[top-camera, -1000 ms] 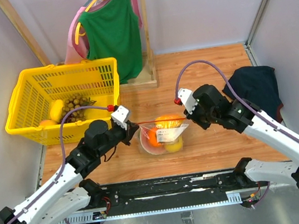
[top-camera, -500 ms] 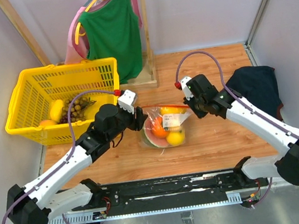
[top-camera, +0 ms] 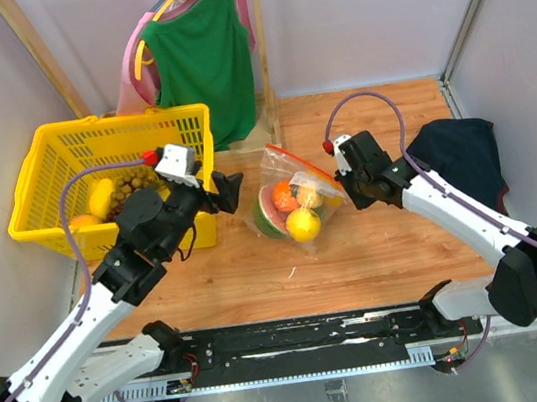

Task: Place the food in the zip-top bag and seal the zipper
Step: Place the zipper food storage bag at the center of the board, then reset both arms

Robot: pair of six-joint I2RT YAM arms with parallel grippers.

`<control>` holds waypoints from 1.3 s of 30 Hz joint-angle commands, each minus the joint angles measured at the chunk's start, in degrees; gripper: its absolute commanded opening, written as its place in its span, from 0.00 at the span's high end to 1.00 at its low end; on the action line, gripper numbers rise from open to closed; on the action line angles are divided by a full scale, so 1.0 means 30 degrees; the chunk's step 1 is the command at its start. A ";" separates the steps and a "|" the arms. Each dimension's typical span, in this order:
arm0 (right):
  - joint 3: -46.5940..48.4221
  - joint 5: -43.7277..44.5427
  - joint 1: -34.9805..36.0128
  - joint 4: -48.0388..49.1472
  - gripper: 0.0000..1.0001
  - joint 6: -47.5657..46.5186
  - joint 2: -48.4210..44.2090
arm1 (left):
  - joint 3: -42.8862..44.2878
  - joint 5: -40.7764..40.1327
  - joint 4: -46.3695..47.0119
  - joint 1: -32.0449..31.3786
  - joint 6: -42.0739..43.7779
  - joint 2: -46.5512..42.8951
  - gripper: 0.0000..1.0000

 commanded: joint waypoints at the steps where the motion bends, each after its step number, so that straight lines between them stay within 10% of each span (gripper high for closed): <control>1: -0.1142 -0.0118 -0.0288 -0.0021 0.99 0.0890 -0.0670 | 0.0527 -0.3073 0.0321 0.0061 0.0534 -0.1625 0.01; 10: -0.2976 0.0786 -0.0306 0.0549 0.82 0.1906 -0.2158 | -0.2750 -0.6236 0.4073 0.0061 0.0971 -0.5719 0.01; 23: -0.2467 0.4241 -0.0303 0.1358 0.01 0.0189 -0.9403 | -0.4253 -0.6247 0.4039 0.0061 0.2135 -0.9271 0.01; 39: -0.6535 0.8697 -0.0317 0.6883 0.02 -0.1766 -1.6839 | -0.7183 -0.7513 0.5164 0.0087 0.2828 -1.3312 0.01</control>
